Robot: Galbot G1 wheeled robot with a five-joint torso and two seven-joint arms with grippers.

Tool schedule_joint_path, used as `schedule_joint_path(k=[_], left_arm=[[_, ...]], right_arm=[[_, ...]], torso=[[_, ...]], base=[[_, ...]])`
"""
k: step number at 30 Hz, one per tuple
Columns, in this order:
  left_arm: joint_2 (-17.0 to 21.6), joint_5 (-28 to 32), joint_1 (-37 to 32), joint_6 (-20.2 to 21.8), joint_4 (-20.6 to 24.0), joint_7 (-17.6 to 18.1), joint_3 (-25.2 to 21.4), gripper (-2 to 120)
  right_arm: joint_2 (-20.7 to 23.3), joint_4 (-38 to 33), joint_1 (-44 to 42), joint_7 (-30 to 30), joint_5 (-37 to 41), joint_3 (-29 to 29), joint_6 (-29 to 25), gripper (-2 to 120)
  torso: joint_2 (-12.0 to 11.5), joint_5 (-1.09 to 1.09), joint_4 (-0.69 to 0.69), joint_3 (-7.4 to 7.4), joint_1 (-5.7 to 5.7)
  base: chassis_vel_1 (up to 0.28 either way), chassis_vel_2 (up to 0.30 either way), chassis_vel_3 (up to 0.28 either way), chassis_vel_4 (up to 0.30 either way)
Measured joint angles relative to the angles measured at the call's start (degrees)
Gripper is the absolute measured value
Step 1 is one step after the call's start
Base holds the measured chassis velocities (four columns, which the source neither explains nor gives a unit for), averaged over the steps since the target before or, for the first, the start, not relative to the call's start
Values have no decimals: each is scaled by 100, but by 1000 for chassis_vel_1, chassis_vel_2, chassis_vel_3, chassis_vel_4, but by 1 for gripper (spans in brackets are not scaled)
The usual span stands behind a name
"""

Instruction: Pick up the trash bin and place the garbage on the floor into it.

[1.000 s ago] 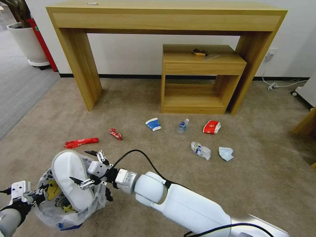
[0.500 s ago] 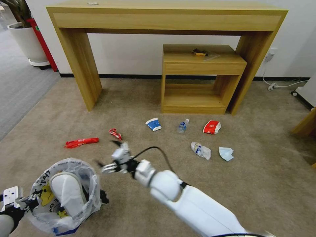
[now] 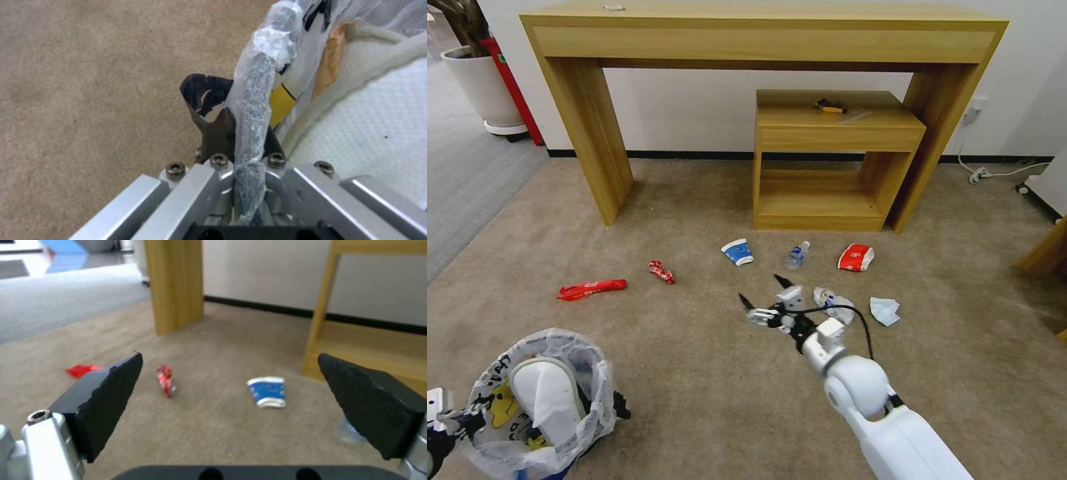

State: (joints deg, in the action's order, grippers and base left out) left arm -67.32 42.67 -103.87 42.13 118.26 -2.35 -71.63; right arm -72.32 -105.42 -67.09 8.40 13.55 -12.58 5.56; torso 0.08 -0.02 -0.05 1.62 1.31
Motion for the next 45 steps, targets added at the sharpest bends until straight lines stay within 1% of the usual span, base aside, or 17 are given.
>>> schedule_joint_path(k=[8, 15, 17, 26, 30, 31, 35, 36, 45], left_arm=[[-20, -37, 7, 1, 37, -2, 30, 0], [-26, -46, 17, 1, 60, 0, 45, 0], [-28, -46, 18, 1, 68, 0, 45, 0], [-21, -35, 16, 0, 66, 8, 24, 0], [-21, -45, 28, 1, 61, 9, 41, 0], [-21, -46, 35, 1, 62, 10, 50, 0], [-11, -49, 41, 1, 95, 16, 56, 0], [-10, -48, 44, 1, 107, 16, 59, 0], [-37, -62, 37, 1, 159, 8, 82, 0]], right_arm=[[-80, 61, 46, -9, -107, -107, -37, 100], [-95, 127, 78, -11, -157, -55, -37, 100], [-103, 149, 85, -11, -194, -33, -37, 100], [-126, 221, 111, -12, -273, 58, -37, 100], [-132, 232, 112, -19, -274, 64, -37, 100], [-131, 233, 114, -23, -273, 56, -37, 100], [-132, 257, 139, -48, -257, 48, -34, 100], [-133, 263, 151, -50, -256, 44, -34, 100], [-152, 303, 156, -63, -248, 84, -25, 100]], torso=[[0, 1, 0, 0, 0], [0, 1, 0, 0, 0], [0, 2, -2, 0, 0], [0, 1, 0, 1, 1], [0, -1, 0, 1, 1], [1, 3, 0, -1, 0], [1, 0, 2, 0, 0], [0, 3, 1, -1, 0], [0, 1, -1, 0, 1]], base=[[-3, 5, 4, -7], [-49, 160, 50, -150], [-44, 253, 43, -271], [45, 275, -52, -272], [179, 288, -177, -302], [203, 327, -206, -337], [232, 352, -213, -355], [193, 380, -204, -359], [149, 336, -136, -337]])
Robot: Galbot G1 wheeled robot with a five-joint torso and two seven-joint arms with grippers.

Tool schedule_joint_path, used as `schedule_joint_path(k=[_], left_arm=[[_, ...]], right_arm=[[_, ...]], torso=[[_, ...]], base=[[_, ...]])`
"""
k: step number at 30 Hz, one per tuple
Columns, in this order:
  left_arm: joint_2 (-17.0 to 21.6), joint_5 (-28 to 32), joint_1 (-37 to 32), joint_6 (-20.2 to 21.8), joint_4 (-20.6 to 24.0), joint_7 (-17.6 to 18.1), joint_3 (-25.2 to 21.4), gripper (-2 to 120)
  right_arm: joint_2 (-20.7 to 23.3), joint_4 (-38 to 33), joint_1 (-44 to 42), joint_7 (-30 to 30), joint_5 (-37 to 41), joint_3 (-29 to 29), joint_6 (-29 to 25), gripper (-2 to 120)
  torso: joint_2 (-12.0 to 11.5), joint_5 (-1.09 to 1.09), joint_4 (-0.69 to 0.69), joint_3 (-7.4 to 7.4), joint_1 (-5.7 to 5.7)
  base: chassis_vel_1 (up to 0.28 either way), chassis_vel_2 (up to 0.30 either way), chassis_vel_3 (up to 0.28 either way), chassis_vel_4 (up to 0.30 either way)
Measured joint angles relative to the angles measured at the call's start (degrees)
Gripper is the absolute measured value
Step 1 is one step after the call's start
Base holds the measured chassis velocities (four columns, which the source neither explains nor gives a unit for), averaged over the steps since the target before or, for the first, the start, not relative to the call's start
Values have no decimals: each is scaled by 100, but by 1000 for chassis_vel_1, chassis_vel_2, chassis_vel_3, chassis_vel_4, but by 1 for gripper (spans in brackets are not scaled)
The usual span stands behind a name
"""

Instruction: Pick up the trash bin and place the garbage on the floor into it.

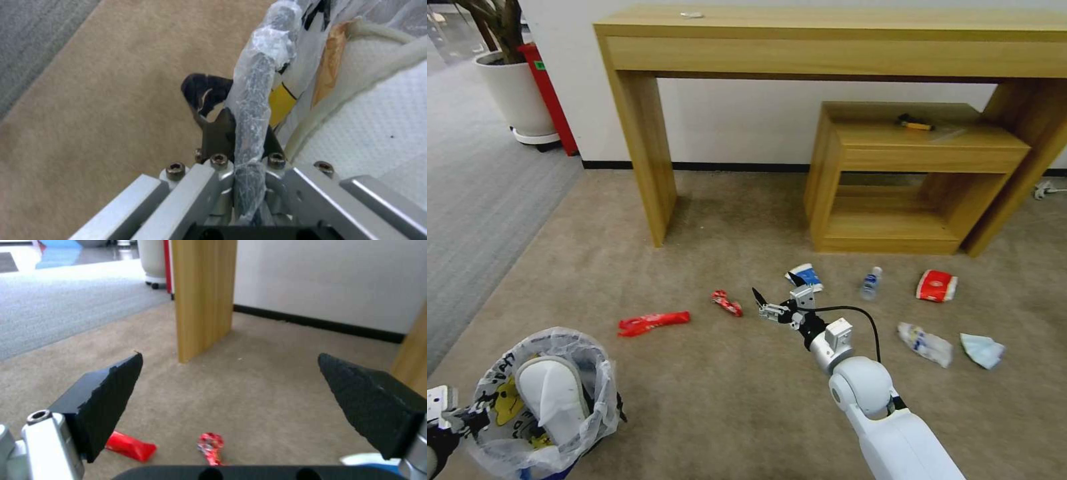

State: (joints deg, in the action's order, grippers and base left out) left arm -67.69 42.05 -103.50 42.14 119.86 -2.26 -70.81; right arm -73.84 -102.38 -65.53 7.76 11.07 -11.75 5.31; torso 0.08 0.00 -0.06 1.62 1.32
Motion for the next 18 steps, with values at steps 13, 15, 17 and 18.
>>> schedule_joint_path(k=[13, 15, 17, 18], left_arm=[[-19, 2, -8, 0, 59, -3, 9, 0], [-15, 12, -16, 0, 73, -2, 9, 0], [-13, 14, -17, 0, 80, -2, 9, 0], [-11, 15, -19, 0, 87, -2, 9, 0]], right_arm=[[-14, 72, 27, -24, -8, 96, 17, 100], [-10, 125, 59, -24, -8, 122, 24, 100], [-11, 143, 76, -24, -8, 135, 24, 100], [-13, 159, 88, -25, -8, 147, 24, 100]], torso=[[0, -1, 0, 0, -1], [0, 1, 1, 0, -1], [0, -1, 3, 0, 0], [0, -1, 2, 0, 0]], base=[[40, 253, -54, -248], [39, 242, -27, -256], [21, 241, -19, -244], [3, 220, 15, -241]])
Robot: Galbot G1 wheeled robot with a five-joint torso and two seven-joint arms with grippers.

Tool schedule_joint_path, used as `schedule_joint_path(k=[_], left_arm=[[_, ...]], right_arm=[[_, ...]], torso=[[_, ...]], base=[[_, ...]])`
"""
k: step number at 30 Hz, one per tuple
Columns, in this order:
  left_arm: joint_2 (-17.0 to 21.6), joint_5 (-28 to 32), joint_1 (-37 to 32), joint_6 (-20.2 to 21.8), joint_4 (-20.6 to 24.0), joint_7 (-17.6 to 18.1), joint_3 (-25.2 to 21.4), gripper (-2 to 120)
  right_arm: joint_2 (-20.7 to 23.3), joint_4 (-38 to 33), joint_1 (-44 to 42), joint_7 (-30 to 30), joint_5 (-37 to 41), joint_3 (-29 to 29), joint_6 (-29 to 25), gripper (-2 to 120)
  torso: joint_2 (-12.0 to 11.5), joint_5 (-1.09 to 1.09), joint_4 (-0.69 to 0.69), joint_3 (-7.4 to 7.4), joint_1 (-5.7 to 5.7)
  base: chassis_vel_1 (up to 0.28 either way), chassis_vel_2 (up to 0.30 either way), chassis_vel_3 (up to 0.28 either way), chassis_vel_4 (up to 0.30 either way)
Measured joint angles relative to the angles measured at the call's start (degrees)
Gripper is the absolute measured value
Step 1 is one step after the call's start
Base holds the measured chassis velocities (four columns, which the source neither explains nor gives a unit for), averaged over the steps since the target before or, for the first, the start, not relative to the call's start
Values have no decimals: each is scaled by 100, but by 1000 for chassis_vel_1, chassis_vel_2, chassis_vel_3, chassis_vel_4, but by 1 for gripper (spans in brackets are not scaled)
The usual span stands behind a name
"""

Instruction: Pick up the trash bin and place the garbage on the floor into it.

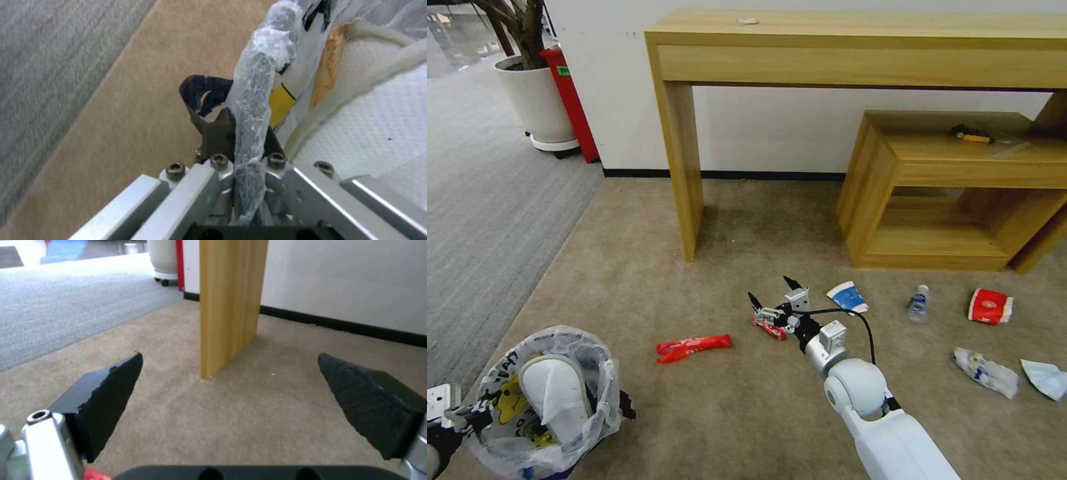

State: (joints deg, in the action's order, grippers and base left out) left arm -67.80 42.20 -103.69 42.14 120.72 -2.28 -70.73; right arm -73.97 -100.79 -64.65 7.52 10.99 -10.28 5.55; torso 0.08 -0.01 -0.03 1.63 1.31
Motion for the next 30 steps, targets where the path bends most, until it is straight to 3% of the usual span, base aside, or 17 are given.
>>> schedule_joint_path(k=[11, 19, 22, 30], left_arm=[[1, 38, -5, 0, 61, 0, 5, 0], [24, 79, 54, 0, 165, 29, 49, 0], [39, 73, 106, 0, 202, 33, 103, 0], [60, 73, 127, 0, 309, 68, 130, 0]], right_arm=[[131, 466, 389, 15, 169, 343, 388, 100], [684, 1154, 1280, 1357, 879, 1289, 1007, 100], [549, 1791, 1905, 1905, 746, 1869, 1106, 100], [144, 2935, 2753, 2410, 184, 2695, 921, 100]], torso=[[0, 1, -1, 1, 2], [0, 0, -3, -1, 0], [0, 0, -2, 0, 1], [0, 0, 2, 0, 1]], base=[[-45, 177, 47, -181], [-4, 14, 1, -8], [0, 0, 0, 0], [0, 0, 0, 0]])
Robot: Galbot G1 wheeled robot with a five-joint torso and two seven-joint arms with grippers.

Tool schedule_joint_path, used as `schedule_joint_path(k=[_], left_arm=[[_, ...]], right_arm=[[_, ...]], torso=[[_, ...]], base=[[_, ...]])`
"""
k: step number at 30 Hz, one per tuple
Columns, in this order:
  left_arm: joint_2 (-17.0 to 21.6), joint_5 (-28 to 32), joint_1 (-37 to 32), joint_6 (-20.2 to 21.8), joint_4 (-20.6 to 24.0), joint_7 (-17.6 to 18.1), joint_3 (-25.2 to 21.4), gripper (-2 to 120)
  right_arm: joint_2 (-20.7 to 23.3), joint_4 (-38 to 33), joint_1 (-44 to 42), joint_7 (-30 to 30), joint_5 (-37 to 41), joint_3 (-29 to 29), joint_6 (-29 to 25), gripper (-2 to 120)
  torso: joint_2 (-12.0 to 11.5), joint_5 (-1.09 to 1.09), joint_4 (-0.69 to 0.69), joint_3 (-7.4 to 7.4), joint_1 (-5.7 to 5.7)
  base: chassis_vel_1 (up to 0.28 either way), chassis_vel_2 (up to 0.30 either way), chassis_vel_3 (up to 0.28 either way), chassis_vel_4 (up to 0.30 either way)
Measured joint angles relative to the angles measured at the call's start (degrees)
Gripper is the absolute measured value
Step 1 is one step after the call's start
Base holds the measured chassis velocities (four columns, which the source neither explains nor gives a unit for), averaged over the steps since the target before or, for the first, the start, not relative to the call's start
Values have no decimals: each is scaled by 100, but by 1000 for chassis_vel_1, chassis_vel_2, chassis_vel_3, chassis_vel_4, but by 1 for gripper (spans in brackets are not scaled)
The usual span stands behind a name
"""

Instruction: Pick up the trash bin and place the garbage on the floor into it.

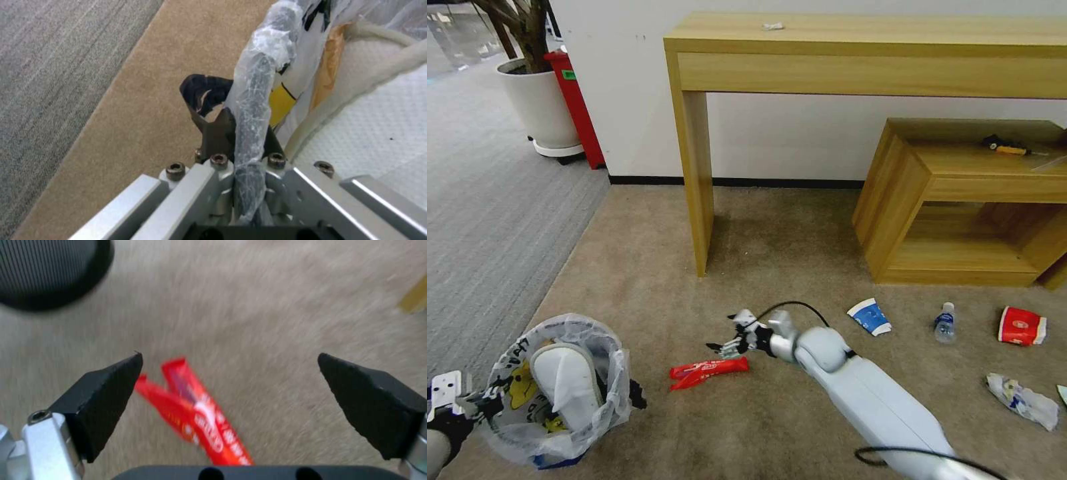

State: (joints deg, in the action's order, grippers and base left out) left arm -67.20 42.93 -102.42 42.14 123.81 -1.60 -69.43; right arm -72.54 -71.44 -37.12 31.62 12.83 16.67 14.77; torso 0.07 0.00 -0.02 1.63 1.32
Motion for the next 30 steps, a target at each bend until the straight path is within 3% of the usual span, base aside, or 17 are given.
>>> schedule_joint_path(k=[10, 26, 30], left_arm=[[197, 23, 66, 0, 93, 23, 141, 0], [143, 27, 99, 0, 362, 16, 239, 0], [150, 27, 73, -1, 324, -9, 206, 0]], right_arm=[[-379, 1496, 432, 360, -692, 731, -301, 100], [-1024, 2981, 791, 300, -458, 746, -283, 100], [-1095, 3059, 810, 299, -461, 747, -286, 100]], torso=[[0, 0, -4, 0, 0], [0, 0, -3, 0, 0], [0, 0, -3, -1, 0]], base=[[0, 0, 0, 0], [0, 0, 0, 0], [0, 0, 0, 0]])
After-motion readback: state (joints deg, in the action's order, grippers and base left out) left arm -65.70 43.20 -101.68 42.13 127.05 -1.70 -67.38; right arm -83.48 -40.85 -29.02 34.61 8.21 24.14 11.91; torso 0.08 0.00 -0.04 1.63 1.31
